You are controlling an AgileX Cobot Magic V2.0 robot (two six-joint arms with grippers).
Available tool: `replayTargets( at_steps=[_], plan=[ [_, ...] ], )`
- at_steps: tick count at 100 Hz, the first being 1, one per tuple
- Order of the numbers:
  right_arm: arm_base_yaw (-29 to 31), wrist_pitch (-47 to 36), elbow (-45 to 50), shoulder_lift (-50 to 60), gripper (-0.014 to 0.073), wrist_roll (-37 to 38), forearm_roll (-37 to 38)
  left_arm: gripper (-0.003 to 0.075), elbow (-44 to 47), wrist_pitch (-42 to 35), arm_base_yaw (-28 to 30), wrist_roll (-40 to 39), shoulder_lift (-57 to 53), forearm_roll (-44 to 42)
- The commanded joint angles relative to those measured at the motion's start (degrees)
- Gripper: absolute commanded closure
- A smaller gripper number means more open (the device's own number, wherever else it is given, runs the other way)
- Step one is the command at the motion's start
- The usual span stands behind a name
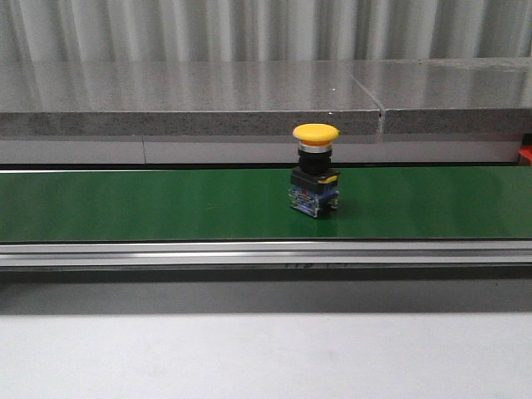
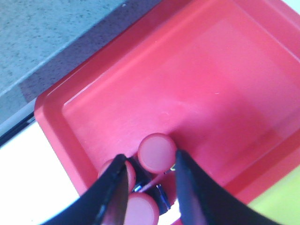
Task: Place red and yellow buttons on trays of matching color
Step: 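Carry the red button into the red tray and open the right gripper, then lower the right gripper onto the yellow button on the belt and grasp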
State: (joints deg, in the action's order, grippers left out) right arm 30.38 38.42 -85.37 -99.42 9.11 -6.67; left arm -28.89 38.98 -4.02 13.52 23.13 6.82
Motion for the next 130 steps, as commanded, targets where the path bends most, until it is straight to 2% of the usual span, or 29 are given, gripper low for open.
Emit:
replayTargets(
  at_steps=[1,11,24,33,47,69,103,130],
  plan=[
    [-0.4,-1.3,-1.8,5.0,0.0356,-1.5,1.0,0.0741,-1.5,-3.8,-0.4,-0.6,0.4,0.6],
    [-1.6,-0.4,-1.4,7.0,0.0332,-3.3,1.0,0.0741,-1.5,-3.8,-0.4,-0.6,0.4,0.6],
    [-5.1,1.7,-1.4,8.9,0.0140,-5.5,1.0,0.0741,-1.5,-3.8,-0.4,-0.6,0.4,0.6],
    [-8.0,4.7,-1.4,10.0,0.0076,-5.5,1.0,0.0741,-1.5,-3.8,-0.4,-0.6,0.4,0.6],
    [-13.6,9.1,-1.4,11.4,0.0074,-5.5,1.0,0.0741,-1.5,-3.8,-0.4,-0.6,0.4,0.6],
    [-22.2,11.7,-1.4,14.6,0.0074,-5.5,1.0,0.0741,-1.5,-3.8,-0.4,-0.6,0.4,0.6],
    [-31.0,14.1,4.4,19.8,0.0074,-5.9,1.1,0.0741,-1.5,-3.8,-0.4,-0.6,0.4,0.6],
    [-39.6,18.2,4.6,20.0,0.0074,-6.0,0.7,0.0741,-1.5,-3.8,-0.4,-0.6,0.4,0.6]
  ],
)
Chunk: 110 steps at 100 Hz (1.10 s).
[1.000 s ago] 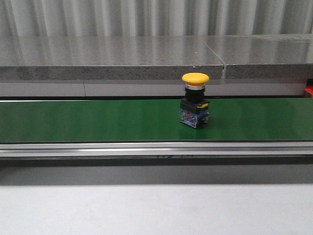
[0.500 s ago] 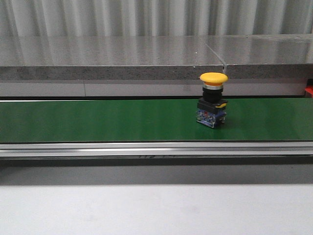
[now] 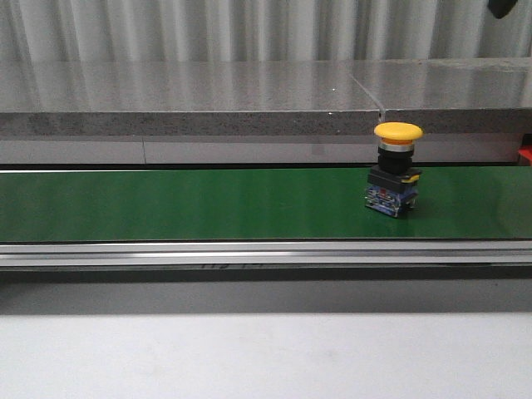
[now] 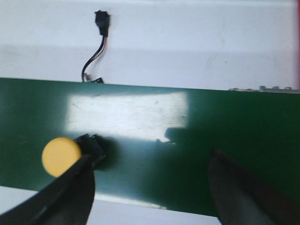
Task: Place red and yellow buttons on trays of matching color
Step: 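Lower the right gripper onto the yellow button on the belt and grasp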
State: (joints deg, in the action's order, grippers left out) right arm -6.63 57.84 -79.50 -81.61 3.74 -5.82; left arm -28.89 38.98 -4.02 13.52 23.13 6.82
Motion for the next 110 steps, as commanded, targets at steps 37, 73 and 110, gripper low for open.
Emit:
replayTargets(
  at_steps=[37,73,110],
  plan=[
    [-8.7,0.6,-1.0,0.8,0.0074,-3.1,-0.3,0.0741,-1.5,-3.8,-0.4,-0.6,0.4,0.6],
    [-8.7,0.1,-0.2,-6.7,0.0074,-7.7,-0.3,0.0741,-1.5,-3.8,-0.4,-0.6,0.4,0.6],
    [-8.4,2.6,-0.2,-12.8,0.0289,-7.6,5.3,0.0741,-1.5,-3.8,-0.4,-0.6,0.4,0.6]
  ],
)
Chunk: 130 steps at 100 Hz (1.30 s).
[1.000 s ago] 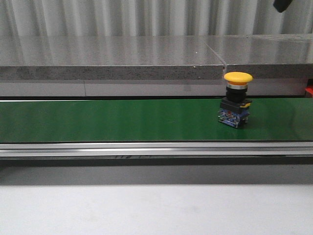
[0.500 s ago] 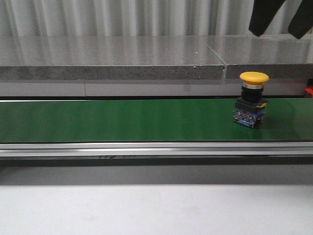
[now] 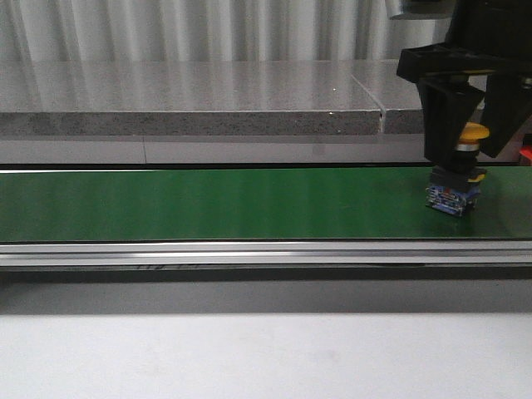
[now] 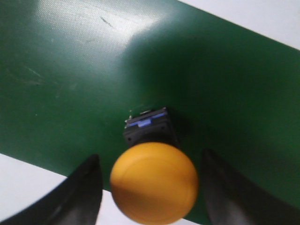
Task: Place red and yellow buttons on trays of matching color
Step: 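Lower the right gripper onto the yellow button on the belt and grasp, then carry the yellow button into the yellow tray and release it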
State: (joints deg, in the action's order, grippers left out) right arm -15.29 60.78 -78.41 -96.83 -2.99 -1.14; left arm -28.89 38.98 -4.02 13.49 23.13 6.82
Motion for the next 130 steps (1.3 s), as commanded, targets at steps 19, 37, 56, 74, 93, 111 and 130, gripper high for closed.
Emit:
replayTargets(
  at_steps=[19,37,56,74,93,111,130],
  plan=[
    [0.2,-0.4,-1.3,3.4,0.0501,-0.7,0.5,0.0741,-1.5,-3.8,-0.4,-0.6,0.4,0.6],
    [1.5,-0.6,-1.3,7.8,0.0505,3.7,1.1,0.0741,-1.5,-3.8,-0.4,-0.6,0.4,0.6],
    [7.9,-0.4,-1.3,12.6,0.0505,8.8,3.6,0.0741,-1.5,-3.8,-0.4,-0.6,0.4,0.6],
    [17.5,-0.4,-1.3,15.4,0.0505,11.6,4.5,0.0741,-1.5,-3.8,-0.4,-0.6,0.4,0.6],
    [28.6,-0.5,-1.2,15.5,0.0505,12.2,4.6,0.0741,-1.5,-3.8,-0.4,-0.6,0.4,0.6],
    [38.0,-2.0,-1.2,15.5,0.0505,15.8,4.8,0.0741,-1.5,-3.8,-0.4,-0.6,0.4,0.6],
    [43.1,-4.0,0.3,15.5,0.0505,17.2,5.1,0.0741,-1.5,-3.8,-0.4,-0.6,0.4,0.6]
  ],
)
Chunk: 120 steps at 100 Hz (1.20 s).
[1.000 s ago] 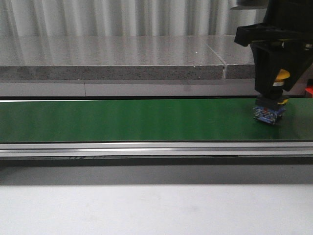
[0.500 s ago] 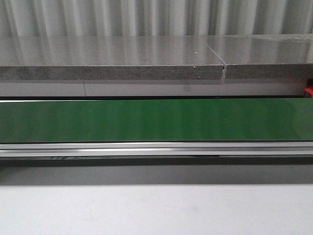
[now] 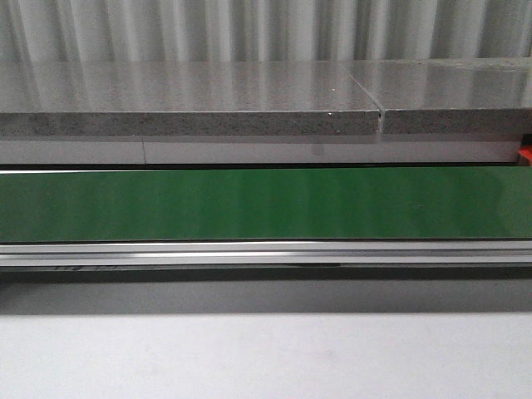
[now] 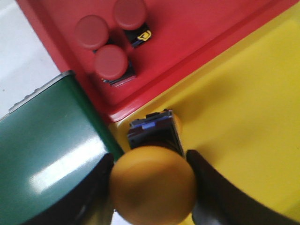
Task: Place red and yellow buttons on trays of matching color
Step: 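Carry the yellow button into the yellow tray and release it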
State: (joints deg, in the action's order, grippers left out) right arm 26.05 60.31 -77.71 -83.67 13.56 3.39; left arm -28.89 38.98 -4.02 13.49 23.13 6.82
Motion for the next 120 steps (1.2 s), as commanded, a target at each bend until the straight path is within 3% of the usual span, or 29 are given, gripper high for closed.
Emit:
replayTargets(
  at_steps=[1,48,111,120],
  plan=[
    [2.0,-3.8,-0.1,2.3,0.0505,0.7,0.6,0.0741,-1.5,-3.8,-0.4,-0.6,0.4,0.6],
    [11.4,-21.9,14.6,1.9,0.0505,10.0,0.6,0.0741,-1.5,-3.8,-0.4,-0.6,0.4,0.6],
    [11.6,-28.6,14.6,-9.7,0.0503,10.2,0.1,0.0741,-1.5,-3.8,-0.4,-0.6,0.4,0.6],
    [11.6,-28.6,14.6,-11.1,0.0459,10.2,-0.5,0.0741,-1.5,-3.8,-0.4,-0.6,0.4,0.6]
  ],
)
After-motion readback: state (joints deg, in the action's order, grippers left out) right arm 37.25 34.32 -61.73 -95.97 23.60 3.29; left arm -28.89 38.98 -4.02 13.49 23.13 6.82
